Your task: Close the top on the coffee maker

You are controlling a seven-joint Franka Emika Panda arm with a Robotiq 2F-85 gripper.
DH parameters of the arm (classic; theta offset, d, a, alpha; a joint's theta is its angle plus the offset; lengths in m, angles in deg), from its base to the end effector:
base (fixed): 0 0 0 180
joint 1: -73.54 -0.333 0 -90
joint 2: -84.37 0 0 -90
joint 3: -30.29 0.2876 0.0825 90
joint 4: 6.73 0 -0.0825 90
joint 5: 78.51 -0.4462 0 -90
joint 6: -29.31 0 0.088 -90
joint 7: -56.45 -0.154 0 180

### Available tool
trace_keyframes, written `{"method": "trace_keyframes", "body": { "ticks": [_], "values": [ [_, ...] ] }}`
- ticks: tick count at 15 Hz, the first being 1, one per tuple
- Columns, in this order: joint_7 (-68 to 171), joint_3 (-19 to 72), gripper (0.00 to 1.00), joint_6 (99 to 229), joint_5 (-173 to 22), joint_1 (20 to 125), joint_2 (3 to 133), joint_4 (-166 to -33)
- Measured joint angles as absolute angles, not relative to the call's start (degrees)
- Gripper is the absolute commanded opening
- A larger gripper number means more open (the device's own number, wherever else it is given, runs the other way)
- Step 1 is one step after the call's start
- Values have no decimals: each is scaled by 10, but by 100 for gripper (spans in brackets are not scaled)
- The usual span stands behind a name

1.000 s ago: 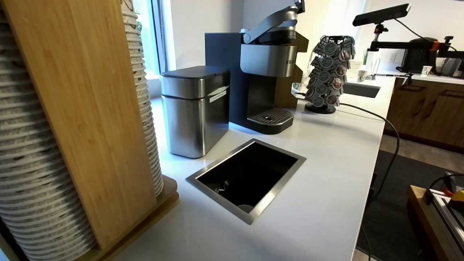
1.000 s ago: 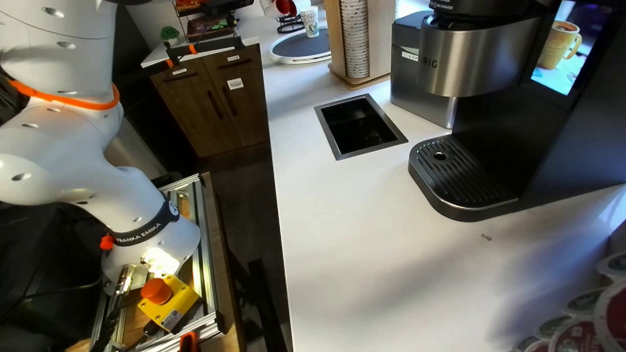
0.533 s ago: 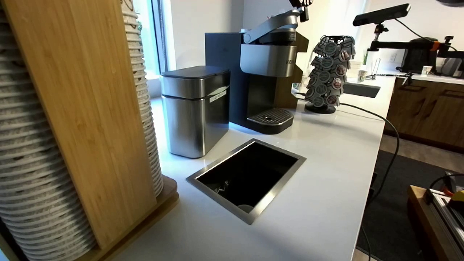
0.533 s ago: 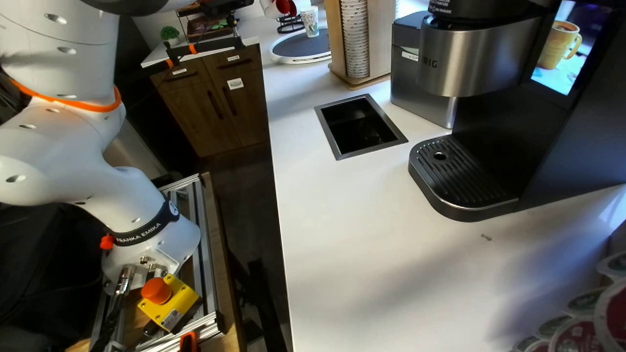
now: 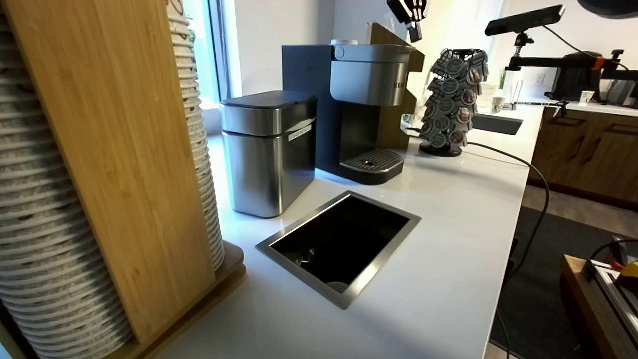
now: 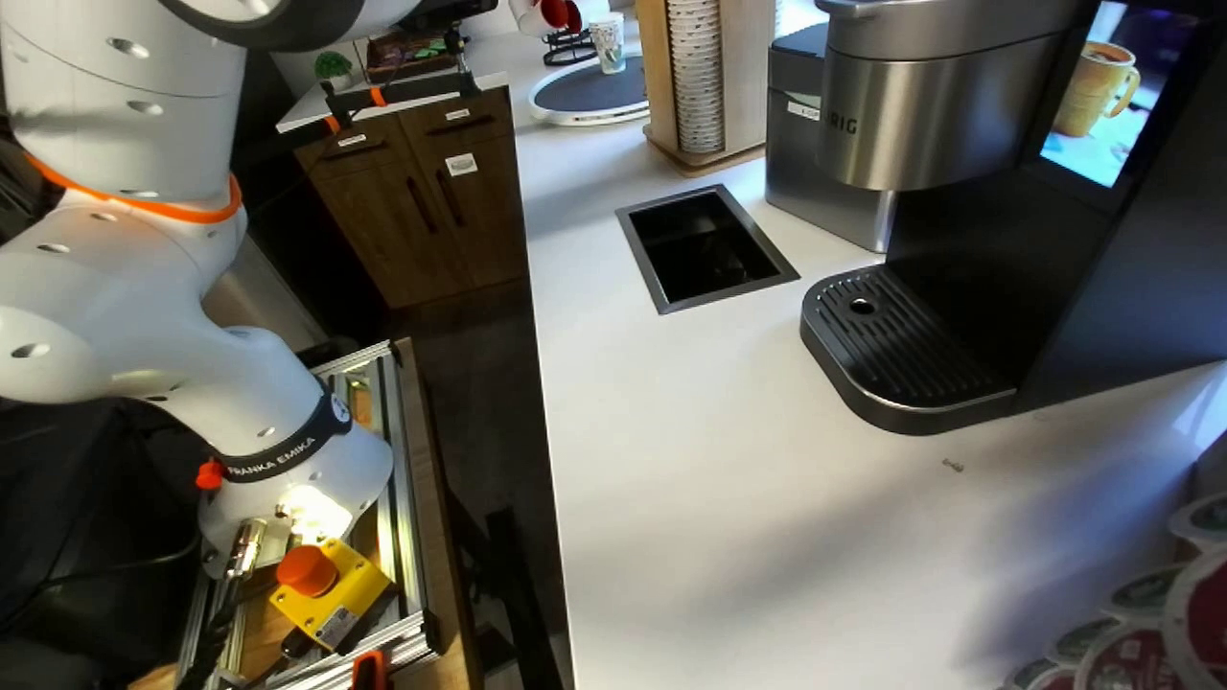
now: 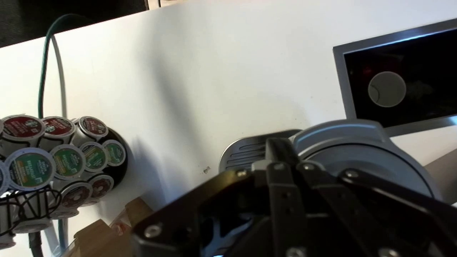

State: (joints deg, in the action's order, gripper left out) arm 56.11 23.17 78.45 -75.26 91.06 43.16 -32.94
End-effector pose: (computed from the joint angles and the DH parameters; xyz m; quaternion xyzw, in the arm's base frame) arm 0.6174 -0.2502 0.5715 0.9609 -0.2193 -0.1657 0.0326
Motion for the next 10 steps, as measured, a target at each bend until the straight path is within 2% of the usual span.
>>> {"method": "trace_keyframes", "body": {
  "ticks": [2, 3, 4, 5, 10],
  "values": [
    [554, 235, 0, 784, -760, 910, 430, -327],
    [548, 240, 26, 784, -768, 910, 434, -323],
    [540, 246, 27, 784, -778, 907, 443, -322],
    [530, 252, 32, 784, -787, 903, 457, -321],
    [501, 276, 69, 819, -815, 874, 537, -308]
  ]
}}
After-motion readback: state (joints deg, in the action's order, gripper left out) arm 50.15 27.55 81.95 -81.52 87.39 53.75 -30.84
